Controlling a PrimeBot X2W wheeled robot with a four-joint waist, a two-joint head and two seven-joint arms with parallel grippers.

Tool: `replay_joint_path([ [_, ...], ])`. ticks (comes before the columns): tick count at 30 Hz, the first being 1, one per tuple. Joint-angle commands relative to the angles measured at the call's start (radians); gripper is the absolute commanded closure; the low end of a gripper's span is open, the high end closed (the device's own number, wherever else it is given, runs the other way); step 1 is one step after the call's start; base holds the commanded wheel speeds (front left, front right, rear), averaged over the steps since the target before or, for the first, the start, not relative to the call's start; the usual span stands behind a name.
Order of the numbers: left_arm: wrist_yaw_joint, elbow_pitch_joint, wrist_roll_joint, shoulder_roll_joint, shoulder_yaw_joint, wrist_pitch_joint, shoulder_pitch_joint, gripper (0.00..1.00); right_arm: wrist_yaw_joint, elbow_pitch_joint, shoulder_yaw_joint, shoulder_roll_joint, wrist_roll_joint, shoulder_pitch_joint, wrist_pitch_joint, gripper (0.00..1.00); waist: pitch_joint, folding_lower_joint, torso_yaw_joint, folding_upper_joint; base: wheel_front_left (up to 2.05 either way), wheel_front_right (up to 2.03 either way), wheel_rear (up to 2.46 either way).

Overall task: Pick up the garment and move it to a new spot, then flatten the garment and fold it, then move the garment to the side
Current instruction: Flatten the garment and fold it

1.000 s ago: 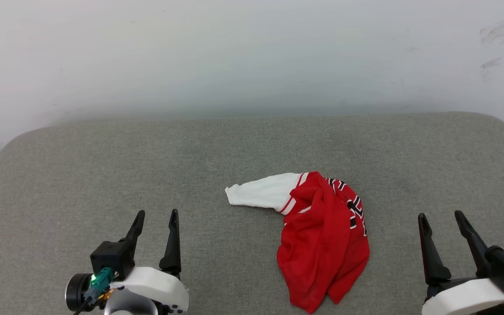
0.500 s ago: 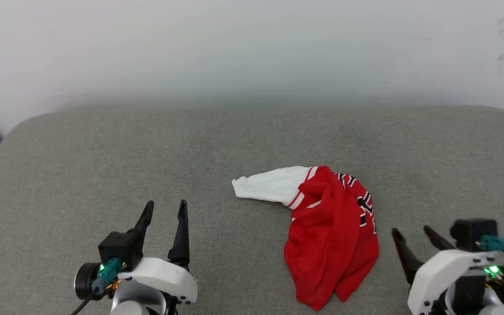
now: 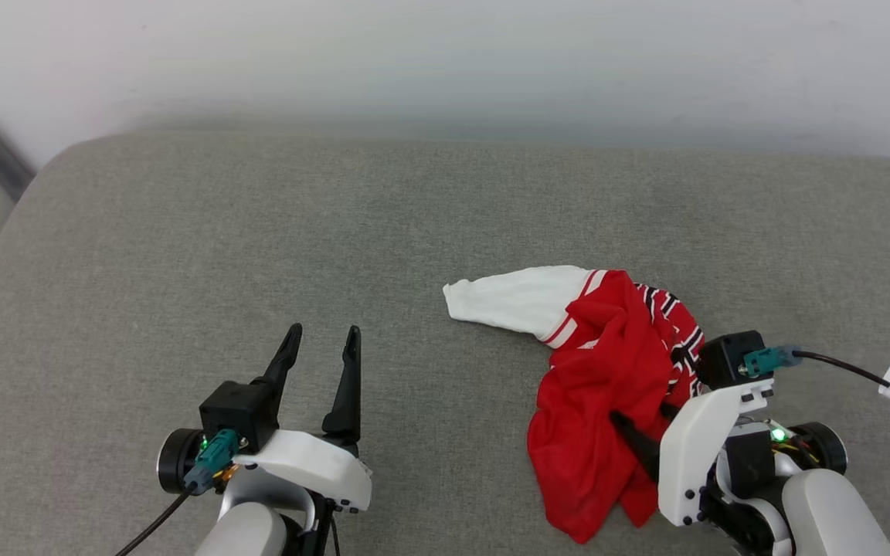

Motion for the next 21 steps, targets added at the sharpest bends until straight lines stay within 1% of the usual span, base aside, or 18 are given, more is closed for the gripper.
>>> replay_joint_path([
  [1, -0.001, 0.006, 0.003, -0.001, 0.0, -0.005, -0.011, 0.0, 0.0, 0.007, 0.009, 0.005, 0.01, -0.016, -0.006, 0.66, 0.003, -0.0001, 0.006, 0.0, 0.0, 0.0, 0.0],
  [2, -0.003, 0.009, 0.003, -0.003, -0.001, -0.006, -0.012, 0.0, 0.0, 0.009, 0.017, 0.005, 0.013, -0.021, -0.016, 1.0, 0.004, -0.0001, 0.007, 0.0, 0.0, 0.0, 0.0],
  [8, -0.006, 0.025, -0.003, -0.004, 0.004, -0.012, -0.009, 0.0, 0.0, -0.038, 0.079, -0.015, 0.011, -0.043, -0.132, 1.0, -0.006, -0.0001, 0.004, 0.0, 0.0, 0.0, 0.0],
  [10, -0.006, 0.03, -0.003, -0.005, 0.002, -0.012, -0.01, 0.0, 0.0, -0.062, 0.13, -0.024, 0.007, -0.041, -0.16, 1.0, -0.013, -0.0001, 0.002, 0.0, 0.0, 0.0, 0.0],
  [12, -0.004, 0.031, -0.003, -0.007, 0.0, -0.013, -0.008, 0.0, 0.0, -0.083, 0.207, -0.039, 0.007, -0.028, -0.171, 1.0, -0.019, -0.0001, -0.002, 0.0, 0.0, 0.0, 0.0],
  [15, -0.006, 0.034, -0.006, -0.009, -0.004, -0.014, -0.001, 0.0, 0.0, -0.084, 0.332, -0.07, 0.012, 0.013, -0.134, 1.0, -0.026, -0.0001, -0.006, 0.0, 0.0, 0.0, 0.0],
  [18, -0.009, 0.04, -0.01, -0.01, -0.007, -0.014, 0.006, 0.0, 0.0, -0.066, 0.447, -0.091, 0.04, 0.051, -0.082, 1.0, -0.032, -0.0001, -0.011, 0.0, 0.0, 0.0, 0.0],
  [21, -0.008, 0.044, -0.015, -0.012, -0.011, -0.014, 0.007, 0.0, 0.0, -0.029, 0.51, -0.111, 0.071, 0.088, -0.049, 1.0, -0.034, -0.0001, -0.012, 0.0, 0.0, 0.0, 0.0],
])
